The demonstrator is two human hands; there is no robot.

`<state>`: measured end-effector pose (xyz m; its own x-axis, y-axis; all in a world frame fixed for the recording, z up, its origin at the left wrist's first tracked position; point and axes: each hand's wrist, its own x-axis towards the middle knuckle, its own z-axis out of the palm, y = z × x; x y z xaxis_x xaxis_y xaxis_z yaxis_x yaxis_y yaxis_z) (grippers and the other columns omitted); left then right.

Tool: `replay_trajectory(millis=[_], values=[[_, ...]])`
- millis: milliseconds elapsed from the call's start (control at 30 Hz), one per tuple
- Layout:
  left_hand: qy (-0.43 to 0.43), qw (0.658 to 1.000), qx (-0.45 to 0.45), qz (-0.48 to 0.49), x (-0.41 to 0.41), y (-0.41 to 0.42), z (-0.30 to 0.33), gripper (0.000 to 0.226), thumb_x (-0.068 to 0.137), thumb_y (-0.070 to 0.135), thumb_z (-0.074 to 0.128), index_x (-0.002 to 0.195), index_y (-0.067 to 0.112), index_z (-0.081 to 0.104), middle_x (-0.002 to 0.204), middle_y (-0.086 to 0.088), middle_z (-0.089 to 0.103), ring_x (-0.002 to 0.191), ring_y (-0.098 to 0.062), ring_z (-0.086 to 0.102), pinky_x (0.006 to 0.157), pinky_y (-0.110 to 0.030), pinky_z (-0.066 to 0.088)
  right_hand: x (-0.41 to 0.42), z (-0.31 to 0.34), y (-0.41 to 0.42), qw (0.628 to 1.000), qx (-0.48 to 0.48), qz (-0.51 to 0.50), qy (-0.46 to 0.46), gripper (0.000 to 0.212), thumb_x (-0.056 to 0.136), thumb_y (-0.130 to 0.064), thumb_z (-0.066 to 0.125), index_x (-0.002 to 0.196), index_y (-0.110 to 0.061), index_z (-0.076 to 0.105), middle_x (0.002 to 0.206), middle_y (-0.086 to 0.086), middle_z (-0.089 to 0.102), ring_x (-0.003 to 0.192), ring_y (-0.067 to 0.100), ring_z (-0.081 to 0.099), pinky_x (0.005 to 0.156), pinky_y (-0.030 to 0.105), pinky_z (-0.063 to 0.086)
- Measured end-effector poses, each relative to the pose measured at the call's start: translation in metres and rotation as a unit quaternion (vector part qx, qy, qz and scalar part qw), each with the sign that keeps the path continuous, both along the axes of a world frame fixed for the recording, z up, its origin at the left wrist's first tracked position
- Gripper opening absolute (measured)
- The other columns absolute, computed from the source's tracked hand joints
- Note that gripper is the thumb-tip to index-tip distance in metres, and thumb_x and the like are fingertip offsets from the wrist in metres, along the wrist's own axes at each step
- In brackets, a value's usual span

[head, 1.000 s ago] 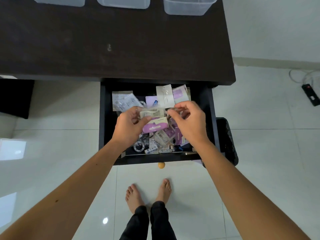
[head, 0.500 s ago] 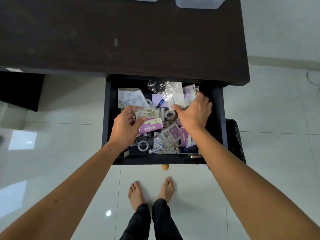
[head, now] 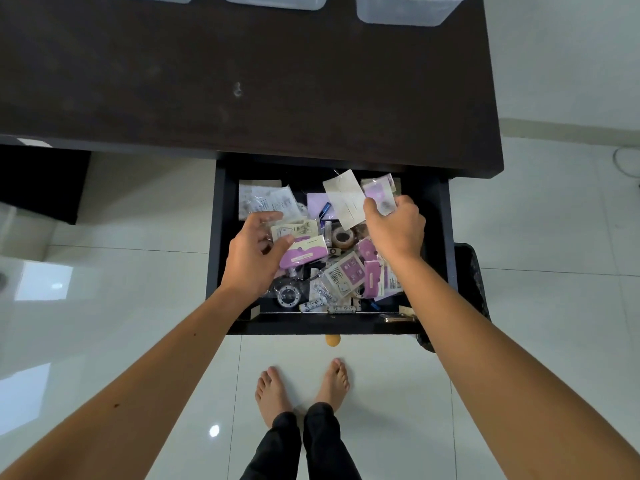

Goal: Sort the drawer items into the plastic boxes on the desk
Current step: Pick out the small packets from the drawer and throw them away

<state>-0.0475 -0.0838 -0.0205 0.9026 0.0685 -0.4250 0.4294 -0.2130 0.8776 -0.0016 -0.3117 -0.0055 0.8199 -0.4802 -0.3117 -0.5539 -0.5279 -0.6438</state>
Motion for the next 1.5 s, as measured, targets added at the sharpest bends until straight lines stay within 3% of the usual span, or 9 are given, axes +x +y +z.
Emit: replay_trajectory(millis=[233,600,700,767,867,967,1167,1333,1500], values=[[-0.009,1.0,0.0,0.0,0.001,0.002,-0.002,0.039,0.098,0.021,0.072,0.131,0.031,0.054,0.126,-0.007,0.072,0.115,-0.022,0.072,0.067,-0.025,0.064,0.0,-0.005,-0.005,0.999,-0.024,-0.002,0.029,0.037,0.083,-0.037,0.086,0.08,-0.007,0.064,0.083,0.01,0.072,0.075,0.027,0.074,0.063,0.038,0.062],[-0.068,0.997,0.033,-0.005,0.0,-0.001,0.011,0.048,0.104,0.016,0.064,0.135,0.049,0.049,0.122,-0.004,0.07,0.098,-0.022,0.075,0.065,-0.033,0.066,-0.04,0.033,-0.036,0.999,0.009,0.021,0.024,0.026,0.1,-0.017,0.066,0.075,-0.015,0.061,0.09,-0.001,0.07,0.067,0.009,0.063,0.049,0.019,0.043],[-0.068,0.996,0.052,-0.002,0.0,0.0,0.011,0.033,0.105,0.017,0.062,0.124,0.044,0.062,0.103,0.005,0.071,0.08,-0.033,0.072,0.058,-0.052,0.062,-0.053,0.04,-0.039,0.999,0.027,0.03,0.01,0.005,0.102,-0.017,0.065,0.103,-0.014,0.069,0.11,-0.003,0.071,0.088,0.013,0.071,0.056,0.019,0.05],[-0.054,0.997,0.051,0.003,0.001,-0.001,0.012,0.028,0.105,0.019,0.062,0.123,0.04,0.063,0.102,0.006,0.07,0.083,-0.02,0.075,0.058,-0.05,0.063,-0.061,0.043,-0.04,0.998,0.055,0.022,-0.002,0.02,0.1,-0.018,0.07,0.12,-0.017,0.066,0.124,-0.001,0.072,0.101,0.017,0.074,0.057,0.017,0.056],[-0.032,0.999,0.043,0.005,0.001,-0.002,0.012,0.027,0.105,0.026,0.062,0.13,0.035,0.058,0.107,0.002,0.07,0.091,-0.016,0.076,0.057,-0.032,0.063,-0.068,0.044,-0.038,0.99,0.137,0.024,-0.016,0.039,0.091,-0.018,0.081,0.126,-0.024,0.065,0.118,-0.002,0.075,0.097,0.015,0.077,0.071,0.028,0.065],[-0.047,0.998,0.038,-0.032,-0.001,-0.001,0.01,0.029,0.105,0.042,0.057,0.132,0.031,0.059,0.1,-0.005,0.071,0.087,-0.026,0.076,0.064,-0.043,0.065,-0.067,0.041,-0.025,0.976,0.205,0.07,0.014,0.04,0.084,-0.015,0.087,0.116,-0.027,0.066,0.104,-0.002,0.08,0.089,0.014,0.08,0.082,0.042,0.066],[-0.001,0.995,-0.082,-0.057,-0.008,-0.003,0.018,0.083,0.079,0.087,0.058,0.138,0.028,0.058,0.122,-0.003,0.068,0.112,-0.026,0.071,0.088,-0.055,0.063,-0.056,0.027,0.001,0.955,0.228,0.183,0.055,0.031,0.082,-0.033,0.087,0.109,-0.029,0.073,0.099,-0.003,0.081,0.09,0.02,0.08,0.088,0.055,0.062],[0.01,0.982,-0.161,-0.095,-0.009,-0.004,0.027,0.107,0.059,0.082,0.08,0.139,0.017,0.054,0.119,-0.003,0.071,0.106,-0.014,0.074,0.083,-0.032,0.063,-0.048,0.019,0.011,0.946,0.228,0.224,0.06,0.032,0.083,-0.024,0.091,0.112,-0.023,0.077,0.094,-0.001,0.079,0.085,0.011,0.076,0.081,0.032,0.062],[0.001,0.992,-0.104,-0.067,-0.008,-0.005,0.024,0.04,0.085,0.03,0.085,0.117,0.016,0.065,0.104,-0.003,0.075,0.091,-0.018,0.076,0.075,-0.031,0.061,-0.044,0.02,0.012,0.947,0.226,0.221,0.065,0.04,0.08,-0.025,0.092,0.116,-0.026,0.074,0.096,-0.003,0.079,0.089,0.016,0.078,0.085,0.036,0.065]])
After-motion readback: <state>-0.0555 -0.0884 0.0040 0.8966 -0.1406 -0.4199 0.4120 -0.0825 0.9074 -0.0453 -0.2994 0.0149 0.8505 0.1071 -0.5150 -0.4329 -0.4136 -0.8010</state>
